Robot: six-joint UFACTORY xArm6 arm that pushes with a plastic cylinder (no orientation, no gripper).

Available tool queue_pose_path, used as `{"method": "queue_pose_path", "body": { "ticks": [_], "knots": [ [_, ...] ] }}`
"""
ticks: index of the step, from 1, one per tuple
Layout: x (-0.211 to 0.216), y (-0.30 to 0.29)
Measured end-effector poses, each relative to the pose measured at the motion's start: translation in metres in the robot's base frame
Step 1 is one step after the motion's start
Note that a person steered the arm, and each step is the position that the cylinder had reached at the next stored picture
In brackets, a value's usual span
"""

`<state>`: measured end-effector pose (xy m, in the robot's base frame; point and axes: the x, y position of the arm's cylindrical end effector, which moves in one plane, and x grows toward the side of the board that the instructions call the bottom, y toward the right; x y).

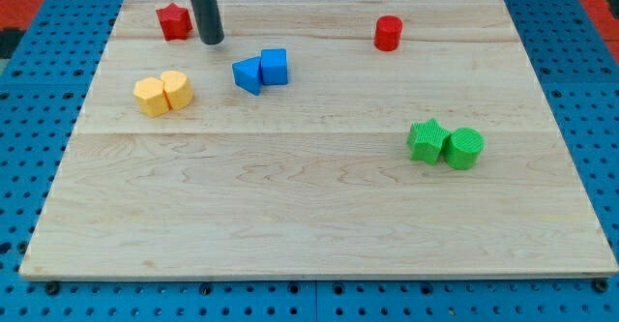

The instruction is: Move the red star towards the top center of the board

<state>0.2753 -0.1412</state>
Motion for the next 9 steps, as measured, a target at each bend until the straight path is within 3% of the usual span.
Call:
{"method": "queue_pose_path", "body": {
  "ticks": [2,3,4,5,6,7,8,9],
  "knots": [
    [0.028,-0.117],
    [-0.02,-0.163],
    [-0.057,-0.123],
    [-0.058,-0.052],
    [-0.056,-0.049],
    [-0.049,-0.1],
    [-0.018,-0.094],
    [-0.015,-0.014]
  ]
}}
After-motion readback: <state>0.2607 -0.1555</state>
